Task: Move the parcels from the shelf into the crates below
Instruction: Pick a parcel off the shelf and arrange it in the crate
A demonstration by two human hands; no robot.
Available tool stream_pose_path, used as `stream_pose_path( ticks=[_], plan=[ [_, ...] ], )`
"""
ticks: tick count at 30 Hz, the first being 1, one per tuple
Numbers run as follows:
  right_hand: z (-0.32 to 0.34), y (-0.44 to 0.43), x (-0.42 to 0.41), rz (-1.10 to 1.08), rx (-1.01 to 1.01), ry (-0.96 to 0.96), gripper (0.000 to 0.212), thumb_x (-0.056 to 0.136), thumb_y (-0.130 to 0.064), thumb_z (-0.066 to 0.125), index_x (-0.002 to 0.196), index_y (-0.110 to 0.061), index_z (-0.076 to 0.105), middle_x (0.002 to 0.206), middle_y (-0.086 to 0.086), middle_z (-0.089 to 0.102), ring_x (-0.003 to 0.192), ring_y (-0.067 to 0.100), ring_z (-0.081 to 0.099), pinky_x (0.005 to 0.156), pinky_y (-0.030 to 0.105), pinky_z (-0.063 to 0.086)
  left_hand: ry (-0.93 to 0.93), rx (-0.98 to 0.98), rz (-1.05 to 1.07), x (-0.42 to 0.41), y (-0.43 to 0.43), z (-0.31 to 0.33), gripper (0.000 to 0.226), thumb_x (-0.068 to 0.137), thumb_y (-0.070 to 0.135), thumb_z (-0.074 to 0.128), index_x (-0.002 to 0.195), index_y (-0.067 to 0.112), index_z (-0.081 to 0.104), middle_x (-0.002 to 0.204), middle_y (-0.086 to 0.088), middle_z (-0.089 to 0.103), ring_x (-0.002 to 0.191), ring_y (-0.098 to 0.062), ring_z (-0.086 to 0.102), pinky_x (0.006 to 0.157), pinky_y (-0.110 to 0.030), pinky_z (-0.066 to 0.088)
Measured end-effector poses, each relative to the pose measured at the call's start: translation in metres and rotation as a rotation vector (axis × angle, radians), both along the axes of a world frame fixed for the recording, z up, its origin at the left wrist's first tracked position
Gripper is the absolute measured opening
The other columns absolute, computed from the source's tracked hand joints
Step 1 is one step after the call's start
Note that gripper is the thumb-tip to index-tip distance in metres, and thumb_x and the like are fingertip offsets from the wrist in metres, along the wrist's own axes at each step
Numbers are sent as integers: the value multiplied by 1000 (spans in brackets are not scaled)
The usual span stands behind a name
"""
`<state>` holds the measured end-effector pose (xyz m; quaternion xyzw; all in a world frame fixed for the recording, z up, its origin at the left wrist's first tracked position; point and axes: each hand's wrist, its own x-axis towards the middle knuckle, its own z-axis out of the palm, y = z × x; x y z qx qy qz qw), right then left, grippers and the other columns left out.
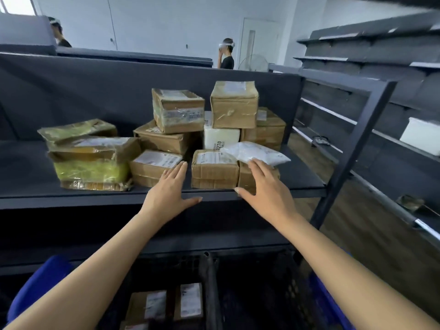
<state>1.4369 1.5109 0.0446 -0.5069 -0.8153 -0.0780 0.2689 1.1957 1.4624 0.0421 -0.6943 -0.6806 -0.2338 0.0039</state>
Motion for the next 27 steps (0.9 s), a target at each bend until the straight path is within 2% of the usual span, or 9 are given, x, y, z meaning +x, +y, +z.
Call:
stream_pose_path(
  ticks=[3, 6, 9, 14, 19, 23, 27],
  plan=[
    [21, 10, 17, -53, 71, 28, 79, 88, -54, 58, 149, -12, 31, 155, 1, 32, 141, 16, 31, 98, 29, 46, -8, 39, -30, 10, 17, 20, 100, 80, 57, 65, 153, 18, 9, 160, 1, 17, 146, -19, 18, 112, -37, 29],
    [31, 26, 34, -102, 48, 30, 84, 86, -56, 59, 150, -12, 28, 156, 1, 30, 145, 15, 24, 108, 29, 35, -8, 64, -63, 22, 35, 32, 99, 80, 56, 65, 153, 16, 11, 160, -1, 18, 146, -19, 18, 113, -37, 27],
    [34, 43, 49, -151, 3, 1, 89, 84, -60, 59, 152, -14, 23, 158, 0, 25, 146, 16, 19, 111, 31, 31, -2, 63, -75, 32, 53, 38, 99, 80, 58, 64, 153, 17, 12, 160, 1, 17, 146, -19, 15, 112, -39, 29],
    [30, 67, 60, -168, -108, -46, 101, 77, -67, 61, 153, -18, 17, 160, -3, 19, 147, 15, 13, 113, 34, 28, 41, 54, -148, 45, 83, 37, 98, 82, 59, 61, 153, 16, 10, 160, 0, 14, 148, -20, 9, 117, -34, 13],
    [22, 84, 59, -95, -149, -148, 106, 75, -68, 63, 153, -15, 15, 160, 2, 18, 147, 19, 13, 118, 33, 14, 112, 57, -199, 61, 116, 35, 95, 84, 57, 60, 153, 16, 9, 161, 0, 13, 148, -16, 10, 118, -32, 12],
    [17, 96, 51, -49, -124, -161, 98, 79, -59, 65, 151, -13, 19, 158, 2, 23, 145, 20, 19, 118, 34, 17, 94, 28, -206, 69, 132, 33, 97, 84, 59, 59, 154, 15, 8, 161, -1, 11, 148, -18, 7, 117, -31, 9],
    [16, 103, 46, -30, -131, -108, 83, 84, -43, 67, 150, -15, 25, 155, 2, 30, 142, 21, 29, 111, 37, 35, 118, 26, -210, 70, 137, 26, 97, 84, 60, 58, 154, 15, 7, 161, -1, 11, 148, -17, 7, 117, -28, 5]
  ],
)
